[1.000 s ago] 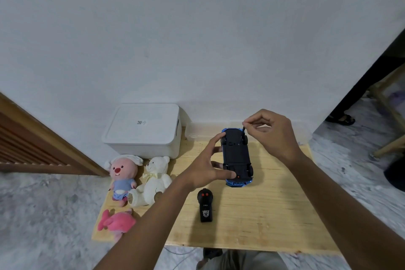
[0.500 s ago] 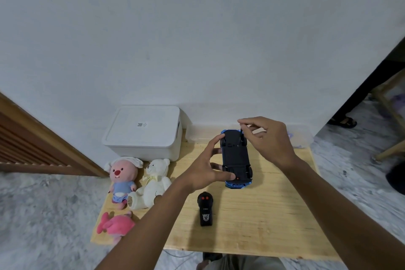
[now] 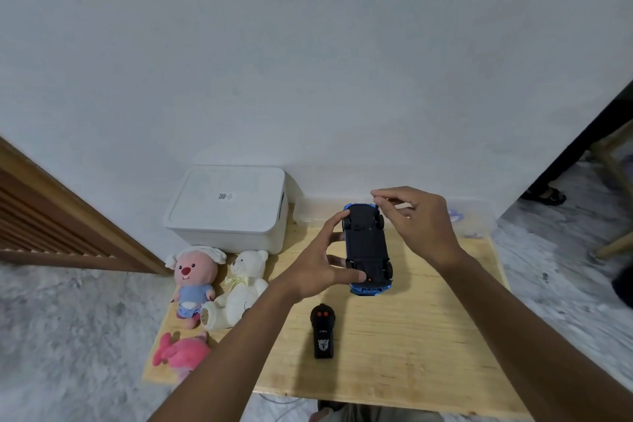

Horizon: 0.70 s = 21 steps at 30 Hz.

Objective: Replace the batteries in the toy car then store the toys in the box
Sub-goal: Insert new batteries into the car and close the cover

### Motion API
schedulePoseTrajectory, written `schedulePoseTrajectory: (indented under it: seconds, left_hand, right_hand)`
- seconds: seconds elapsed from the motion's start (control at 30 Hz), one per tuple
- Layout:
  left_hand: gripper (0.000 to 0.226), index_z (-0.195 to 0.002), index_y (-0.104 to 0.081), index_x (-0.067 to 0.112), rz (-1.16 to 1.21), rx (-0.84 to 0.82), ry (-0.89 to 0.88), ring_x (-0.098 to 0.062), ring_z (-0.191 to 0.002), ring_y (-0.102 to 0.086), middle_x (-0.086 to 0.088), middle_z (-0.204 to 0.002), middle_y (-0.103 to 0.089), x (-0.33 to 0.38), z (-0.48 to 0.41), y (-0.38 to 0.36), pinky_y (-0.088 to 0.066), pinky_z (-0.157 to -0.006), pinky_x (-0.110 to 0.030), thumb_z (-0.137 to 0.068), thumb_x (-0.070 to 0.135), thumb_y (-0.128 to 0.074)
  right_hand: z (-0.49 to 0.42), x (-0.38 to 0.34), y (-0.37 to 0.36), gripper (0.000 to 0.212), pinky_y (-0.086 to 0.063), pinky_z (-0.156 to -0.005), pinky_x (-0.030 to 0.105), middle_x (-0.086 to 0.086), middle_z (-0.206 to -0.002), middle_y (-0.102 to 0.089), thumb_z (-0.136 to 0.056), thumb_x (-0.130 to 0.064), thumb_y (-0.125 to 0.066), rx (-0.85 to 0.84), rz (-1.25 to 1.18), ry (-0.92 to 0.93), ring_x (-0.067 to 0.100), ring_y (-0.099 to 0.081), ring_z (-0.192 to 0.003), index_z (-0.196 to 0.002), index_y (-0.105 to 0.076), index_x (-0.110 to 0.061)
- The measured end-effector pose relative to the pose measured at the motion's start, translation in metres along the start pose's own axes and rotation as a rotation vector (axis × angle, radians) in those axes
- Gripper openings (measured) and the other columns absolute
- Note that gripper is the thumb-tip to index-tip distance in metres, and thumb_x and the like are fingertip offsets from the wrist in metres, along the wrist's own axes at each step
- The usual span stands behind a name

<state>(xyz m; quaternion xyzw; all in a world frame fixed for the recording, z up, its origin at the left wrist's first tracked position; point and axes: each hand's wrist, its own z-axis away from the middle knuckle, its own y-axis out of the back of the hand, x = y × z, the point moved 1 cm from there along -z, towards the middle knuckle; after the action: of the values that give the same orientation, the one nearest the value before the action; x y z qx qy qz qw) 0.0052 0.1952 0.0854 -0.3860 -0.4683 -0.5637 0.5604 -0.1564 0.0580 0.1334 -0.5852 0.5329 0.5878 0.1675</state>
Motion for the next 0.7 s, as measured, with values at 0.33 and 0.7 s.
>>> schedulePoseTrajectory:
  seconds: [0.33, 0.7]
  left_hand:
    - [0.103, -0.147, -0.031, 0.061, 0.021, -0.004, 0.002, -0.011, -0.091, -0.069, 0.004, -0.143, -0.050, -0.001, -0.002, 0.000, -0.057, -0.085, -0.025, -0.077, 0.012, -0.090]
    - [0.103, -0.148, -0.030, 0.060, 0.006, -0.024, 0.002, -0.019, -0.096, -0.070, 0.004, -0.144, -0.050, 0.003, -0.015, -0.001, -0.057, -0.086, -0.028, -0.078, 0.013, -0.090]
  right_hand:
    - [-0.003, 0.003, -0.004, 0.012, -0.060, -0.075, 0.022, -0.011, -0.097, -0.075, -0.091, -0.015, -0.072, 0.042, 0.043, 0.108, 0.008, -0.071, -0.085, -0.099, -0.079, -0.020]
    - [-0.011, 0.004, 0.001, 0.011, -0.058, -0.075, 0.018, -0.016, -0.091, -0.075, -0.088, -0.020, -0.077, 0.039, 0.010, 0.017, 0.006, -0.071, -0.084, -0.096, -0.077, -0.027]
